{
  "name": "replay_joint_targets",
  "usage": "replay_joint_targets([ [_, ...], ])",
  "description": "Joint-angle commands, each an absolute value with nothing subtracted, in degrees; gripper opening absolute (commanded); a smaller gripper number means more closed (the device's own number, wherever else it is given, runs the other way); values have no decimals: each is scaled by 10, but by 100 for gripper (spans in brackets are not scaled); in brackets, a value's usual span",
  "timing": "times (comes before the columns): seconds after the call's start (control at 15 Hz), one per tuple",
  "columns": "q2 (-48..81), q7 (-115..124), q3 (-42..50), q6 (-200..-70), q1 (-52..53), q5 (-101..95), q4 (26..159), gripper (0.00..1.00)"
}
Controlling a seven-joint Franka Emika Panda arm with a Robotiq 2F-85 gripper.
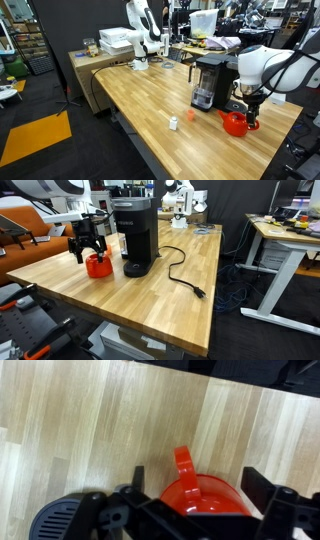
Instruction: Move the kettle to the left
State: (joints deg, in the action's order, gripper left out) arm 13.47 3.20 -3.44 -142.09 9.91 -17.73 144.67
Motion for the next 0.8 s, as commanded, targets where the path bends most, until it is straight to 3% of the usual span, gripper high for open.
replay_joint_targets([
  [0.0, 151, 11, -36, -1419, 89, -177, 1432, 100],
  [0.2, 160, 4, -36, -1422, 87, -174, 1429, 100],
  [0.27, 164, 2, -36, -1423, 86, -173, 1428, 95],
  [0.33, 168, 0, -36, -1424, 86, -172, 1427, 87],
  [0.4, 171, -2, -36, -1426, 85, -171, 1427, 71],
  [0.47, 173, -4, -37, -1426, 84, -169, 1426, 69],
  [0.73, 178, -8, -36, -1426, 82, -168, 1425, 42],
])
